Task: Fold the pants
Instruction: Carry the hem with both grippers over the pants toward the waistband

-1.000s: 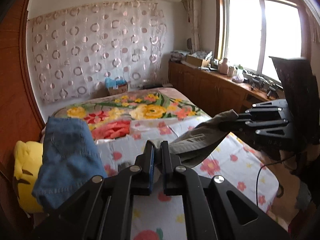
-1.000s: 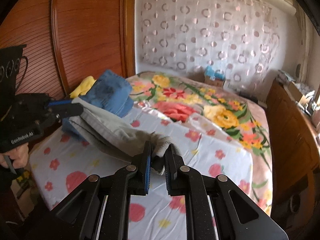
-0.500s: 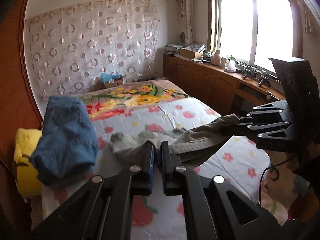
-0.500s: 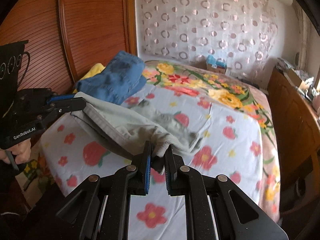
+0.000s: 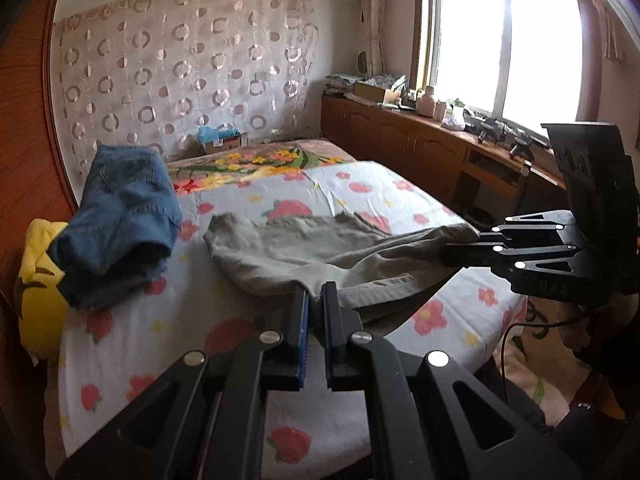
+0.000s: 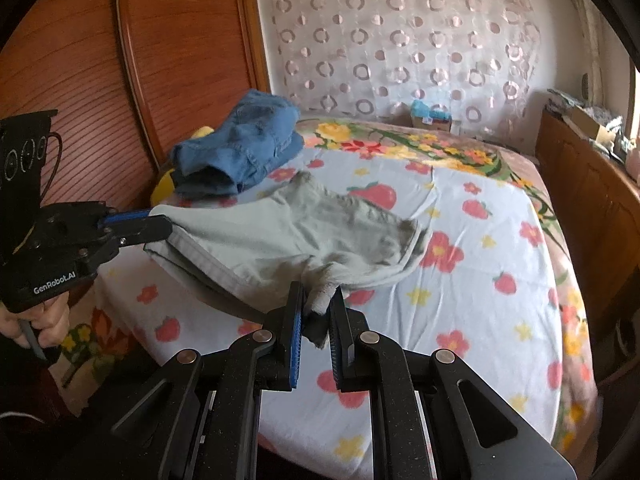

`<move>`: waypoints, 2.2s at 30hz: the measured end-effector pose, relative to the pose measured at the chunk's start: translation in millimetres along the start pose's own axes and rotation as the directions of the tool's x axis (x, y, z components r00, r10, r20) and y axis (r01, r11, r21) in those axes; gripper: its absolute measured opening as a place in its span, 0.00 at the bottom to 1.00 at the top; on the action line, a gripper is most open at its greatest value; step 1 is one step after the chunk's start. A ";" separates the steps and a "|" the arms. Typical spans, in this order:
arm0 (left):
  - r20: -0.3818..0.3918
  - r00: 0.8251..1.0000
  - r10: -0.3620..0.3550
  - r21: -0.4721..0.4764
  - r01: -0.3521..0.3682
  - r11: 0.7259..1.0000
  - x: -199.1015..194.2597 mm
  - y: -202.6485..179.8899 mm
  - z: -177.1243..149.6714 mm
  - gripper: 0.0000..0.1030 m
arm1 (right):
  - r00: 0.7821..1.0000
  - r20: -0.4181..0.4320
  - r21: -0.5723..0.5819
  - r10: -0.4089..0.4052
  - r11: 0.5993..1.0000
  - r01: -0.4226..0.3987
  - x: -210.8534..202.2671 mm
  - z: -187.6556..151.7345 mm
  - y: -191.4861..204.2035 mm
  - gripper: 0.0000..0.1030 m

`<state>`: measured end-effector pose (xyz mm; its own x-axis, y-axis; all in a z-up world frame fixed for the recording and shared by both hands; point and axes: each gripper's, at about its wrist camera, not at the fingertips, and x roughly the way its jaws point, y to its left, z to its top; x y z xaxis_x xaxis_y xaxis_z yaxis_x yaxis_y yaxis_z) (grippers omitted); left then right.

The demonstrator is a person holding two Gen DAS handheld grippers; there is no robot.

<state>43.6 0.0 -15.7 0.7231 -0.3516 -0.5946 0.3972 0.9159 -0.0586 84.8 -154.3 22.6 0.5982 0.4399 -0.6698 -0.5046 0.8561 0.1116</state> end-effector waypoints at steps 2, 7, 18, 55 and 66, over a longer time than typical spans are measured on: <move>-0.014 1.000 -0.002 -0.004 0.002 1.000 3.8 -2.2 -10.9 0.02 | 1.000 -0.007 0.018 0.003 1.000 -0.002 4.5 -11.3 -0.3 0.09; -0.057 0.998 -0.019 -0.037 0.017 0.999 13.8 -1.6 -36.6 0.02 | 0.999 -0.038 0.060 0.023 0.998 -0.021 15.2 -33.5 -5.7 0.09; -0.098 0.995 -0.023 -0.069 0.016 0.997 26.4 -1.4 -59.9 0.02 | 0.997 -0.074 0.054 0.009 0.999 -0.005 32.7 -55.4 0.9 0.09; -0.126 0.992 -0.017 -0.147 -0.001 0.989 47.6 11.3 -87.8 0.31 | 0.998 -0.053 0.142 0.032 0.990 -0.024 38.7 -86.9 -14.3 0.16; -0.091 0.993 -0.079 -0.168 0.063 0.984 32.8 8.5 -80.6 0.04 | 0.998 -0.044 0.102 0.054 0.994 -0.050 33.2 -79.2 -11.1 0.11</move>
<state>25.1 11.9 -100.3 0.6352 -0.4040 -0.6583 0.3417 0.9113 -0.2296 60.9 -170.7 -59.1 0.5419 0.4733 -0.6945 -0.4677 0.8564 0.2187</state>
